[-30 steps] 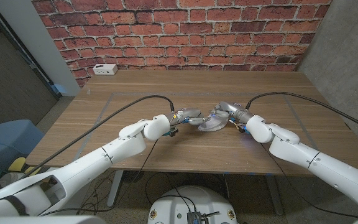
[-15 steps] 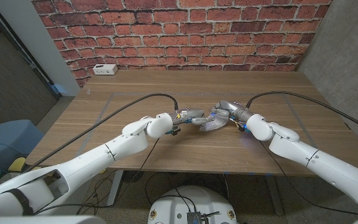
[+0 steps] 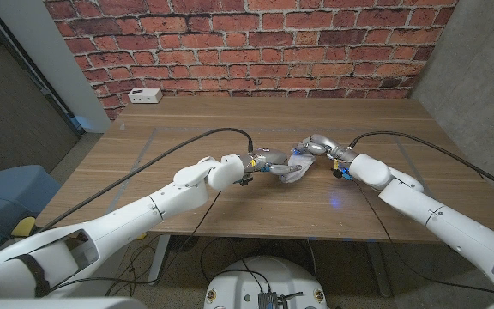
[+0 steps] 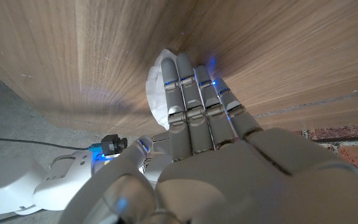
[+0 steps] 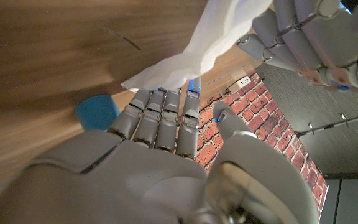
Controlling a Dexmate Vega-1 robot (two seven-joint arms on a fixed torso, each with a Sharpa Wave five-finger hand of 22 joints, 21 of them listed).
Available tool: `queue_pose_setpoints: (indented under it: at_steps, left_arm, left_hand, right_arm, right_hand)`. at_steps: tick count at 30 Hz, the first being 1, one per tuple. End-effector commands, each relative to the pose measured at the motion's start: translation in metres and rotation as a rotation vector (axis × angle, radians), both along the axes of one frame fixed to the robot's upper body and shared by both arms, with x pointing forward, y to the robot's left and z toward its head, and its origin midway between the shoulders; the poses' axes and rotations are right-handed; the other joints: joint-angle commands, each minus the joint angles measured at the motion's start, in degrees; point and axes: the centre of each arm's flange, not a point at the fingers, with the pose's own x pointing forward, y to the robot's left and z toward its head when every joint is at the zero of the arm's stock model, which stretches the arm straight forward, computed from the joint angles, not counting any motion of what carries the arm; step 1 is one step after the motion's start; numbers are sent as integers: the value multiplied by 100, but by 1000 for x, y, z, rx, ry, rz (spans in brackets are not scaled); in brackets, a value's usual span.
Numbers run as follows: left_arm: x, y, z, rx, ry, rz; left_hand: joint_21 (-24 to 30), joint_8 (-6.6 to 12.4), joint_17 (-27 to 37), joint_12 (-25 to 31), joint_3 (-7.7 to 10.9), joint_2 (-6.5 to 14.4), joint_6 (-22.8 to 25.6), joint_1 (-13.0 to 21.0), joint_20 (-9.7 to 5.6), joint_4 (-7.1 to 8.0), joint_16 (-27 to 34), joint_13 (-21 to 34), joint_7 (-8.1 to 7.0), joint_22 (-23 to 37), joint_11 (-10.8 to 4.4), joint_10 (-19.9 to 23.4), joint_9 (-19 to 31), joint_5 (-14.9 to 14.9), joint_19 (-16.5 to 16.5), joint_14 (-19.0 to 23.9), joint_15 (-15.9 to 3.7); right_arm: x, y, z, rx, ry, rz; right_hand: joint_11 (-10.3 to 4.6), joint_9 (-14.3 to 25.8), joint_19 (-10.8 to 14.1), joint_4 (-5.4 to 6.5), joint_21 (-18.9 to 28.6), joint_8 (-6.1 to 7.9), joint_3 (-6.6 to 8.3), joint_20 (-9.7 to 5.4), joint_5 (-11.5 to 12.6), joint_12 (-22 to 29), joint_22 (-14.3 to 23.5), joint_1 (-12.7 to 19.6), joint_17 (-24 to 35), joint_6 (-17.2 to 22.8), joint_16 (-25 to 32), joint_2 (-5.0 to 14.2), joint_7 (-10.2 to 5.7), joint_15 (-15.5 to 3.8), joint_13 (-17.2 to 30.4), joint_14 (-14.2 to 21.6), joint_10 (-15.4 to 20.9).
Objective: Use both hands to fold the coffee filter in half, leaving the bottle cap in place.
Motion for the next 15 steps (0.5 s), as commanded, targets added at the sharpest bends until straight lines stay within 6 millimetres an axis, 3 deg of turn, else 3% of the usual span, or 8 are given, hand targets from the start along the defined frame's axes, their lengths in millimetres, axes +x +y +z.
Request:
queue_pose_setpoints:
  at_steps: [1, 9, 14, 15]
  left_arm:
    - [-2, -1, 4, -7, -17, 5]
    - [-6, 1, 5, -15, -26, 8]
    - [-10, 3, 7, -45, -38, -7]
    - [-11, 4, 8, -60, -38, -11]
  left_hand:
    - [35, -62, -31, -51, 85, 400, -118, 11, 9, 2, -69, -17, -9, 5, 1, -84, -27, 23, 58, -86, -15]
    - [21, -116, -58, -99, 113, 392, -193, 7, 66, 10, -122, -23, -11, -2, 8, -165, -55, 20, -1, -164, 8]
    - [12, -138, -69, -121, 118, 374, -218, -2, 93, 13, -151, -21, -11, -7, 3, -208, -68, 19, -34, -218, -2]
    - [11, -143, -70, -125, 119, 372, -226, -2, 94, 13, -156, -20, -14, -7, 2, -215, -70, 19, -38, -231, -5]
  right_arm:
    - [-9, -8, 15, 547, 152, 407]
    - [-14, -16, 19, 703, 137, 510]
    - [-19, -22, 22, 770, 101, 556]
    - [-20, -23, 22, 788, 95, 569]
  right_hand:
    - [9, 6, 106, -58, 11, 19, 28, 99, -9, 2, 3, 93, 22, 52, 46, 5, 12, 14, -2, 57, 104]
    - [33, 6, 111, -94, 4, 28, 26, 132, -35, 0, 8, 144, 48, 89, 56, 11, -8, 15, 0, 40, 126]
    - [-151, 5, -38, -100, -67, 3, 66, 111, -58, -70, 18, 253, 109, 50, 18, 104, -152, -38, 4, -174, -26]
    - [-251, 5, -63, -89, -78, 0, 67, 112, -63, -80, 20, 264, 126, 38, 26, 111, -188, -43, 5, -189, -53]
